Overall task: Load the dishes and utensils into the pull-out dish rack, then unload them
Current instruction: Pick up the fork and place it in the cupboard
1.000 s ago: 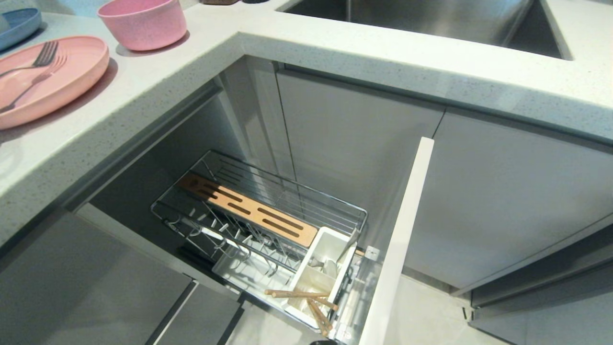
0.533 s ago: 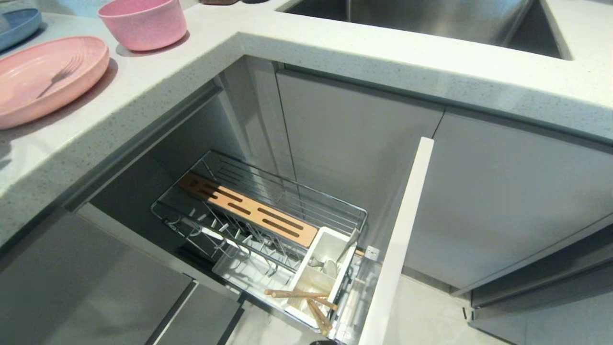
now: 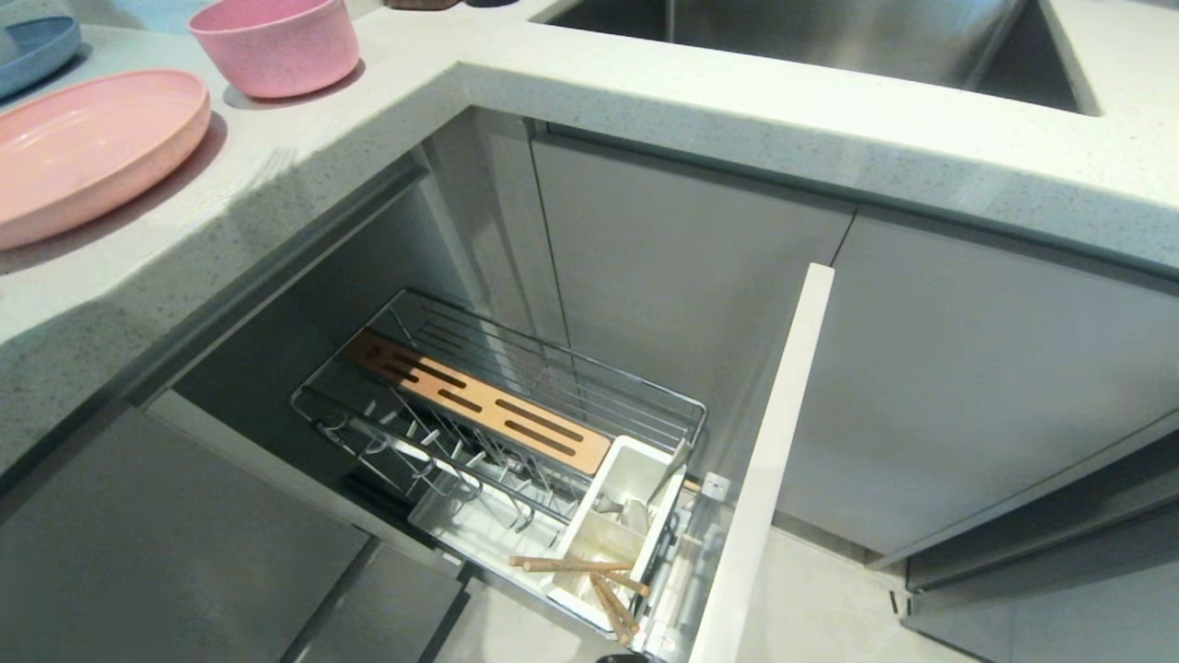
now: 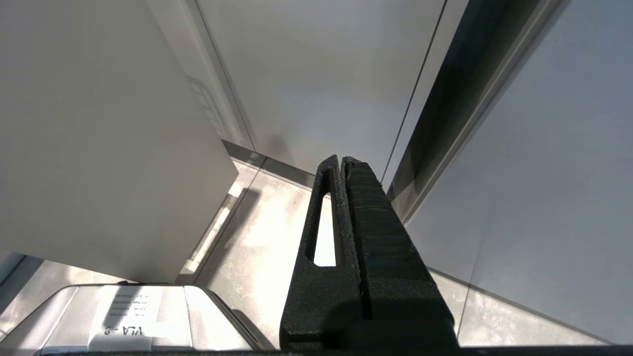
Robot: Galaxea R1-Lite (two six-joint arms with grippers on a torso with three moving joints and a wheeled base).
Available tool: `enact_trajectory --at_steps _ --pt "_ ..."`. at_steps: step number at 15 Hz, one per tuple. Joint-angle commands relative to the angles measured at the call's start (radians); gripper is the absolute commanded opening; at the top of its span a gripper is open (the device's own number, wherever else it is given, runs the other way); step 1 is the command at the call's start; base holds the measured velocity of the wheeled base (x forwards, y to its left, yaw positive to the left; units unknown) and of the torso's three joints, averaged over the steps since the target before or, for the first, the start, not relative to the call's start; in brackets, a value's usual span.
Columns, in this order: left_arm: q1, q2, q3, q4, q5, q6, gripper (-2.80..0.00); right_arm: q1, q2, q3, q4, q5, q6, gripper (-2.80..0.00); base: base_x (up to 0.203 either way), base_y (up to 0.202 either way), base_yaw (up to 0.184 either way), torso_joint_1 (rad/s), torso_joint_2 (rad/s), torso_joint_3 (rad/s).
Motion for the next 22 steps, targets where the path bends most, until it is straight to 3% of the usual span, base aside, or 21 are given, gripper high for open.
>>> enact_trajectory --at_steps 1,5,10,15,22 --pt "-0.088 -0.037 0.049 0.003 -0.012 -0.007 -2.8 0.001 0.0 0.002 0.0 -0.001 0.0 -2.8 0.0 0.0 0.0 0.0 0.0 0.0" --pt "-0.198 -0.038 0.115 0.005 -0.125 0.009 -2.8 0.001 0.0 0.002 0.0 0.0 0.0 -2.8 0.0 0.0 0.0 0.0 0.0 0.0" --pt "-0.261 0.002 0.169 0.035 -0.141 0.115 -2.8 0.001 0.0 0.002 0.0 0.0 0.0 -2.8 0.0 0.0 0.0 0.0 0.0 0.0" --pt "-0.336 0.083 0.168 0.183 -0.126 0.255 -2.8 0.001 0.0 0.002 0.0 0.0 0.0 -2.8 0.0 0.0 0.0 0.0 0.0 0.0" --pt "-0.471 0.18 0.165 0.253 0.0 0.261 -2.8 0.001 0.0 0.002 0.0 0.0 0.0 -2.8 0.0 0.0 0.0 0.0 0.0 0.0"
